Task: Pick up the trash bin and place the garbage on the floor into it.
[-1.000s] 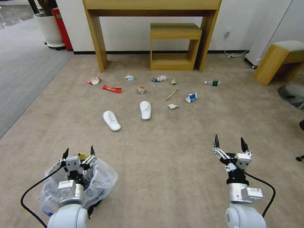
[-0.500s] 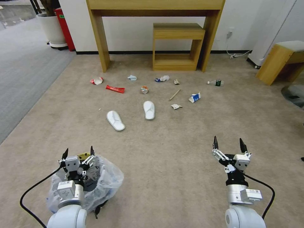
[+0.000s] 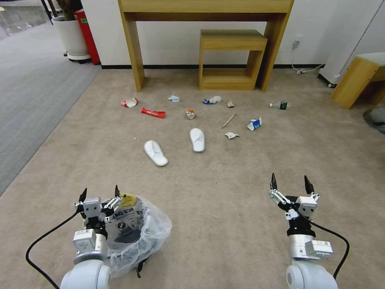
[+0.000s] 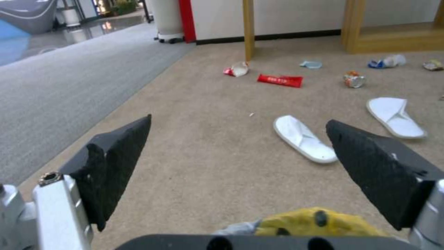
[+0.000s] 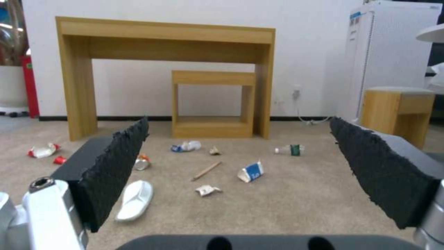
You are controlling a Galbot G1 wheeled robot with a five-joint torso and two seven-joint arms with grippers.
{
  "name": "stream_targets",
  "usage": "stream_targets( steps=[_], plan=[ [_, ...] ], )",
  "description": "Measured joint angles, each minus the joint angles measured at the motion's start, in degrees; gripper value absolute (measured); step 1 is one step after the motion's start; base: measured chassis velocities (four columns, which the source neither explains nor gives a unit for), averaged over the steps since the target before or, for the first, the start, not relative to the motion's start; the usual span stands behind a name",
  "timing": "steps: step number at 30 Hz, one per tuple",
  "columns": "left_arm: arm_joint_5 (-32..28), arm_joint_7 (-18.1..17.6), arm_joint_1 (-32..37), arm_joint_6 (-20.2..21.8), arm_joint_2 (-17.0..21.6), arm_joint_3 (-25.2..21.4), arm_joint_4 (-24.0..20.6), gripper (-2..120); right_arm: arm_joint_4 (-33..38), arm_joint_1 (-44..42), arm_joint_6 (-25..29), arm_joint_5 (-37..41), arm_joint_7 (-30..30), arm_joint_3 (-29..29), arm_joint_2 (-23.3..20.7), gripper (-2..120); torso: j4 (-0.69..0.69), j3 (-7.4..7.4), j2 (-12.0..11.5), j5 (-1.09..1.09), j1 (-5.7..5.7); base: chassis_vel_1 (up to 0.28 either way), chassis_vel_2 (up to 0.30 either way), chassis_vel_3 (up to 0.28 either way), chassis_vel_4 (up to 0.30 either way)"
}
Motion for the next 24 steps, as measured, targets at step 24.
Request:
stream_targets(
  steps=[24],
  plan=[
    [-0.08,-0.5,-0.39,-0.05,0.05,-0.17,0.9,100,-1.81,0.61,0.91,-0.31,-0.55,0.04,0.12,100,0.0,0.0,0.0,-0.01,0.0,0.052,0.055,-0.049,-0.057]
  ],
)
